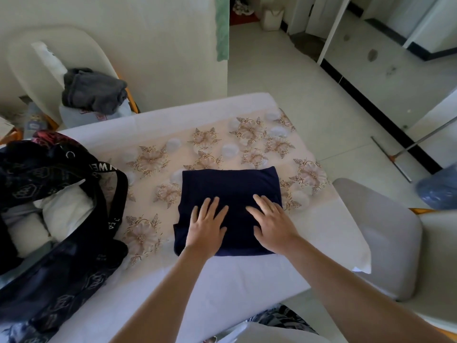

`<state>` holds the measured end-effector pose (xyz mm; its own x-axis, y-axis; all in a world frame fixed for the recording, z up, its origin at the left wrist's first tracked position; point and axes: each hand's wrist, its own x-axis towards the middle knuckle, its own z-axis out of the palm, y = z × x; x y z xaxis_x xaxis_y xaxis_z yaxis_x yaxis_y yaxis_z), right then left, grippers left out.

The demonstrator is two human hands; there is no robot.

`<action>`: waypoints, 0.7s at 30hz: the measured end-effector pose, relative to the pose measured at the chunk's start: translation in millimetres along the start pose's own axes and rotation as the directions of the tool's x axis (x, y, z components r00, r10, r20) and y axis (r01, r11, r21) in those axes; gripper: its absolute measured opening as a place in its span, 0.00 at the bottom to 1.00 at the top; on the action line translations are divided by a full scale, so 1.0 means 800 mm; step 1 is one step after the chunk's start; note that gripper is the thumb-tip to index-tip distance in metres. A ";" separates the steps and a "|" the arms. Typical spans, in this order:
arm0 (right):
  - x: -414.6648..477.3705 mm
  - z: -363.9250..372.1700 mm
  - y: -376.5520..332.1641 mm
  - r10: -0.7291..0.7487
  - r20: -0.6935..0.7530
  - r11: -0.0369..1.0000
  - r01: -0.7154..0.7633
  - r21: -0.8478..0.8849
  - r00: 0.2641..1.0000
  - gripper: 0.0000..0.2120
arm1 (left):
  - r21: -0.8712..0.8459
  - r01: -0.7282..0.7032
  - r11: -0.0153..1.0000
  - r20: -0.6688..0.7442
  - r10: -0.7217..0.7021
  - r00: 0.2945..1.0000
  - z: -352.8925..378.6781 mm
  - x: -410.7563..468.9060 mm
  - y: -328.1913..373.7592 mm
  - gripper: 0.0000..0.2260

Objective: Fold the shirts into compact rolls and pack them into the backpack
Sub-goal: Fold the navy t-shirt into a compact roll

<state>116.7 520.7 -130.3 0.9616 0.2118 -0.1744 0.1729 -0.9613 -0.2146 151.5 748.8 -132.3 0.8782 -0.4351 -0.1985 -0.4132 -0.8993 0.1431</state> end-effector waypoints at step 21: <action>0.151 -0.062 0.077 0.631 0.268 0.535 -0.658 0.529 0.728 0.34 | -0.033 0.035 0.999 0.107 -0.031 0.994 -0.031 0.129 0.003 0.33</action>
<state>254.3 478.1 -116.8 0.7522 -0.4049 -0.5199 -0.6534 -0.5606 -0.5088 247.1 702.6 -128.5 0.8599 -0.4091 -0.3053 -0.3742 -0.9120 0.1679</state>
